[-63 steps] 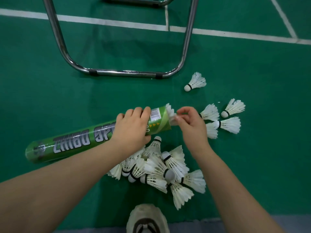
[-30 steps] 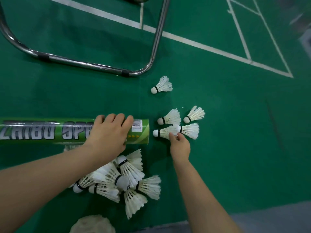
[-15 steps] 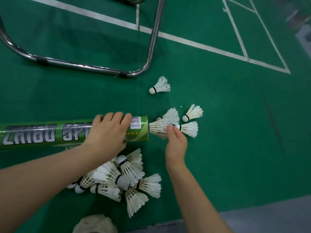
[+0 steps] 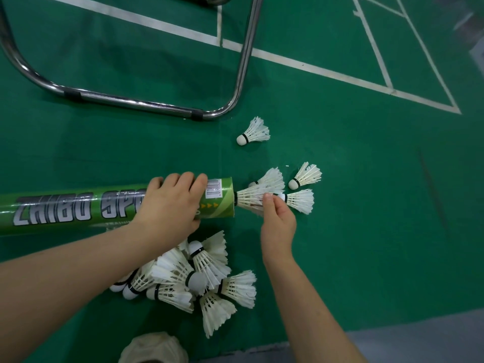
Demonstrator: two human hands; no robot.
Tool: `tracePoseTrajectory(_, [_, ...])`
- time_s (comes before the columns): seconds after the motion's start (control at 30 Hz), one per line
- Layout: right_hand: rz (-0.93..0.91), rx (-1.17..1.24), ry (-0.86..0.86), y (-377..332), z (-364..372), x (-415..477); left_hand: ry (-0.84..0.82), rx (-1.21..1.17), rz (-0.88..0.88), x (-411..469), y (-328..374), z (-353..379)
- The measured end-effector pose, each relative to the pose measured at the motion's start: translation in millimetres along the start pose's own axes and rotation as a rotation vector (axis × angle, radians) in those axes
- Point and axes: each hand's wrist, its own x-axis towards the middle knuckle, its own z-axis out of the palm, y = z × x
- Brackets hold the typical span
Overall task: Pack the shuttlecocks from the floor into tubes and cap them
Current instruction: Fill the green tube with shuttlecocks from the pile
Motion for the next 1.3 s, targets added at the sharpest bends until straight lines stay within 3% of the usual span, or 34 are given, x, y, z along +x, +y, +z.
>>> tracePoseTrajectory(0.13, [0.204, -0.028, 0.145, 17, -7, 12, -0.020, -0.008, -0.044, 0, -11, -3])
tracePoseTrajectory(0.23, [0.432, 0.135, 0.006, 25, -10, 15, -0.018, -0.029, -0.068, -1, -20, -6])
tracePoseTrajectory(0.33, [0.318, 0.015, -0.115, 29, -8, 7, -0.029, -0.024, -0.077, -2, -27, -8])
tracePoseTrajectory(0.43, [0.113, -0.308, -0.066, 33, -7, -4, -0.011, -0.023, -0.085, -4, -31, -10])
tracePoseTrajectory(0.5, [0.077, -0.486, -0.027, 33, -8, -11, 0.002, -0.014, -0.090, -6, -34, -12])
tracePoseTrajectory(0.57, [0.138, -0.611, -0.129, 30, -8, -15, 0.007, -0.008, -0.095, -8, -37, -13])
tracePoseTrajectory(0.7, [0.313, -0.646, -0.533, 19, 5, -30, -0.002, 0.002, -0.097, -14, -44, -10])
tracePoseTrajectory(0.77, [0.317, -0.673, -0.583, 22, 18, -35, -0.004, 0.002, -0.097, -18, -46, -8])
tracePoseTrajectory(0.9, [0.356, -0.493, -0.462, 16, 33, -35, -0.004, -0.014, -0.097, -23, -49, -7])
tracePoseTrajectory(1.03, [0.343, -0.104, -0.223, -4, 30, -27, 0.009, -0.013, -0.108, -23, -56, -9])
tracePoseTrajectory(1.17, [0.185, 0.061, -0.080, -16, 30, -23, -0.004, -0.023, -0.107, -22, -56, -8])
tracePoseTrajectory(1.3, [0.078, 0.136, -0.147, -29, 35, -24, -0.029, -0.039, -0.099, -23, -51, -4])
